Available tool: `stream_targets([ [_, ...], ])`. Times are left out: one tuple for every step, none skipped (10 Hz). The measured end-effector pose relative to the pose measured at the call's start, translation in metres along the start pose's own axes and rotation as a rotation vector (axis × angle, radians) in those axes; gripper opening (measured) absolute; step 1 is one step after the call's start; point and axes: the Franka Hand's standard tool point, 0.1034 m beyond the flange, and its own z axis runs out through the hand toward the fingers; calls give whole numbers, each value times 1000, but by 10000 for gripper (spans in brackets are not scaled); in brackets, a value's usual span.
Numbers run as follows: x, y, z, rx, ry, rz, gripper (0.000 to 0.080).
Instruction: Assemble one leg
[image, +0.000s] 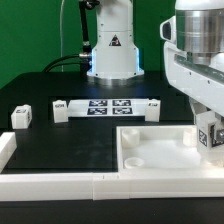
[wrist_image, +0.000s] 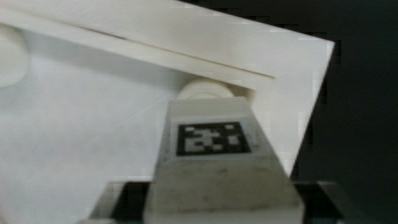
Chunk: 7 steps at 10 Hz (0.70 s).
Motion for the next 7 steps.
stream_targets([
  [-1, 0, 0, 1, 0, -38, 507],
  [-3, -1, 0, 4, 1, -44, 604],
  [-4, -1, 1, 5, 2, -104, 604],
  [-5, 0, 1, 3, 3, -270, 640],
  [-6, 0, 1, 3, 3, -396, 647],
  [-4, 0, 1, 3, 3, -526, 647],
  [-1, 0, 0, 3, 4, -664, 649],
])
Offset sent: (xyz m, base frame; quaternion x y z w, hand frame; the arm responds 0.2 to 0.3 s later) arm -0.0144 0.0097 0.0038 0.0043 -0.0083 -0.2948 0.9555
